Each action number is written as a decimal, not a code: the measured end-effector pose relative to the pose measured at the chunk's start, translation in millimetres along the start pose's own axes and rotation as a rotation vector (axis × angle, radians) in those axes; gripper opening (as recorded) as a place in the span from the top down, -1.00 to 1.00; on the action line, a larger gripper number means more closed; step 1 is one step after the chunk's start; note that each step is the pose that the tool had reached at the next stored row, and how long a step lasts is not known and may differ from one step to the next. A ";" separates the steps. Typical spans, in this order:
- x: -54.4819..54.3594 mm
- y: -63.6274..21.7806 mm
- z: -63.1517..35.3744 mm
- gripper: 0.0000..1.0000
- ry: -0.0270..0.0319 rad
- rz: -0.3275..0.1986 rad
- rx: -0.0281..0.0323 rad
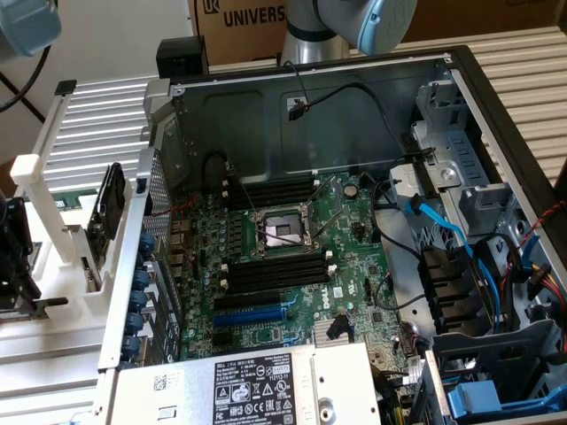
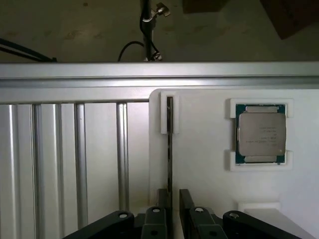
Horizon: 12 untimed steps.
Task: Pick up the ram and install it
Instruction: 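Pick up the ram and move it above insertion slot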
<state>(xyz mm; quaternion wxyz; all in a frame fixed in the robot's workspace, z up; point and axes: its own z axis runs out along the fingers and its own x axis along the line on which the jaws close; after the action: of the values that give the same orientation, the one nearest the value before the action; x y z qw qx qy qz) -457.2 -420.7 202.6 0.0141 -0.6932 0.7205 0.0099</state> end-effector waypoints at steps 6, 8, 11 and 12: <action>-0.3 0.1 1.4 0.51 0.0068 0.002 0.0002; -0.3 0.1 2.6 0.51 0.0059 0.002 0.0000; -0.3 0.1 2.6 0.51 0.0060 0.002 -0.0003; -0.3 0.1 2.6 0.51 0.0060 0.002 -0.0003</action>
<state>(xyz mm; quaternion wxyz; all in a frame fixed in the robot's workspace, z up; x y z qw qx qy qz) -457.3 -420.3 199.9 0.0119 -0.6925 0.7213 0.0080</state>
